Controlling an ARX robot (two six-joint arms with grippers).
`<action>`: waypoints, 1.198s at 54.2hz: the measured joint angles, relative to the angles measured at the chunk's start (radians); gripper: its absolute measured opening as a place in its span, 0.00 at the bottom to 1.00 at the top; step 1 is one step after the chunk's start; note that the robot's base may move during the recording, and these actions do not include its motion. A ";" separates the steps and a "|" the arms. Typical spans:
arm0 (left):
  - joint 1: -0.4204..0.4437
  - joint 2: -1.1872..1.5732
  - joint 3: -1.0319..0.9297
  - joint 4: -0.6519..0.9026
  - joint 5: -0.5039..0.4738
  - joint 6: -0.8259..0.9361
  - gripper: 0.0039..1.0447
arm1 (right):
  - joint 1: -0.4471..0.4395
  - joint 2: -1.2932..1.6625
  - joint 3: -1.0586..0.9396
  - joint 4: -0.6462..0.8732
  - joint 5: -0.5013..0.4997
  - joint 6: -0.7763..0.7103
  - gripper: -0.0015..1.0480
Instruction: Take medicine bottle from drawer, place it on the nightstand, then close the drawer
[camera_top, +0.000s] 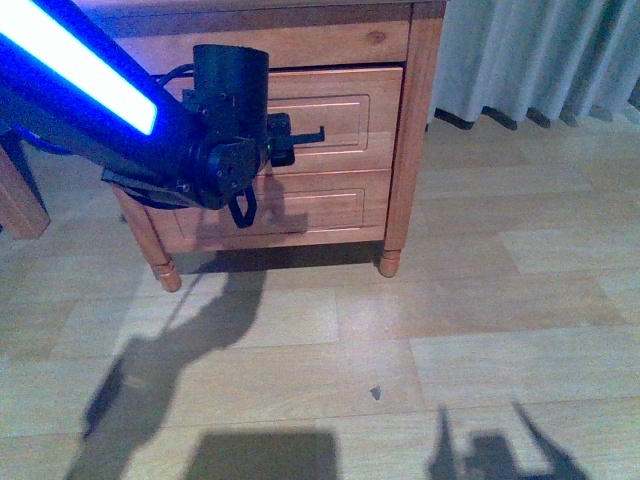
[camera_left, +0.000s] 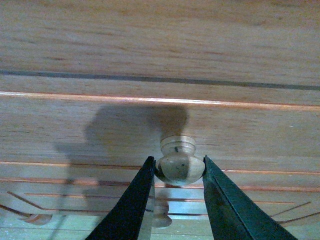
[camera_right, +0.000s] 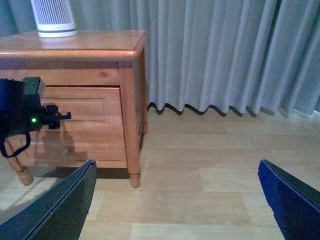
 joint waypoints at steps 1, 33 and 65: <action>0.000 0.000 0.000 0.000 0.000 0.000 0.23 | 0.000 0.000 0.000 0.000 0.000 0.000 0.93; -0.043 -0.118 -0.304 0.190 -0.061 -0.063 0.22 | 0.000 0.000 0.000 0.000 0.000 0.000 0.93; -0.205 -0.364 -0.914 0.448 -0.165 -0.176 0.40 | 0.000 0.000 0.000 0.000 0.000 0.000 0.93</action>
